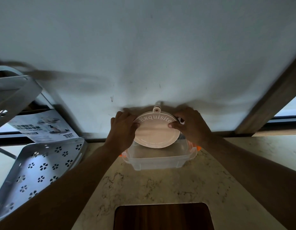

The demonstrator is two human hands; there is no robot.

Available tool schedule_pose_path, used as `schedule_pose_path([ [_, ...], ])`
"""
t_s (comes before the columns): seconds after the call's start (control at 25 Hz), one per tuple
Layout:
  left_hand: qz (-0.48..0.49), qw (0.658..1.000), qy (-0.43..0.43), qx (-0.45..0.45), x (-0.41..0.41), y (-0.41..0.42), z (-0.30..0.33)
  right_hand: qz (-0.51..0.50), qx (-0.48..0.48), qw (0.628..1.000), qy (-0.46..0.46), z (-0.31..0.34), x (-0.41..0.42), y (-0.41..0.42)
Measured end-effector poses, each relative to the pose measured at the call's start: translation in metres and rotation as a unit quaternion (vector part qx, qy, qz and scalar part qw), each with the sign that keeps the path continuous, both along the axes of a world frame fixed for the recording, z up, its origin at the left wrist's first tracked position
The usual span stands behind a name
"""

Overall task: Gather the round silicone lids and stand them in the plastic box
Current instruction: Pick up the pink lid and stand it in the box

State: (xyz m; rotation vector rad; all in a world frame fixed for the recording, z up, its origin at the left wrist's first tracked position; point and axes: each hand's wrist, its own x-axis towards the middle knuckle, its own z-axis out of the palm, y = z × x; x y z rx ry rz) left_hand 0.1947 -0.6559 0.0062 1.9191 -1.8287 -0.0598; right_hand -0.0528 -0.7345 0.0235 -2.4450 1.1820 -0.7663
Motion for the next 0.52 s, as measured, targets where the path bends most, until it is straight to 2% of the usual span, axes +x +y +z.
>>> schedule_pose_path([
  [0.24, -0.005, 1.000, 0.017, -0.004, -0.002, 0.000, -0.002, -0.016, 0.002, 1.000, 0.013, 0.003, 0.001, -0.002],
  [0.52, -0.010, 1.000, 0.010, -0.024, -0.006, 0.003, -0.003, -0.070, -0.001, 0.997, -0.033, -0.009, 0.005, 0.005],
])
